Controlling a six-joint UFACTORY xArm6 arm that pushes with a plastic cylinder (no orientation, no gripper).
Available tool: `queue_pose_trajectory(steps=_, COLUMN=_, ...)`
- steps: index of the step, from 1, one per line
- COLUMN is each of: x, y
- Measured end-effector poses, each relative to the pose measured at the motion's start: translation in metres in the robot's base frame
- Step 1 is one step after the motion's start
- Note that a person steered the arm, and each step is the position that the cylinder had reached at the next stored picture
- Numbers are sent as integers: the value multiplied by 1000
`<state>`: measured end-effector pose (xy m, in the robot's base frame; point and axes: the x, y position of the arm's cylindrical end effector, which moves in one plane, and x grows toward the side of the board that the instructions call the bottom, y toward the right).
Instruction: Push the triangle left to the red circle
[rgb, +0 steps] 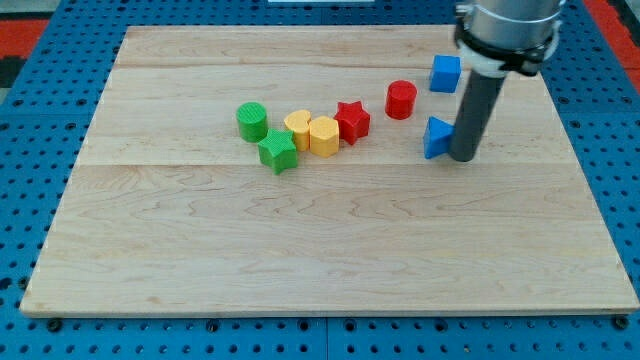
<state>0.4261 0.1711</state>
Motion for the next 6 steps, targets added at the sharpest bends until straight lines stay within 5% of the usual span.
queue_pose_trajectory(steps=1, x=-51, y=-23)
queue_pose_trajectory(steps=3, x=-21, y=-10)
queue_pose_trajectory(steps=4, x=-21, y=-94)
queue_pose_trajectory(steps=5, x=-39, y=-117)
queue_pose_trajectory(steps=6, x=-51, y=-69)
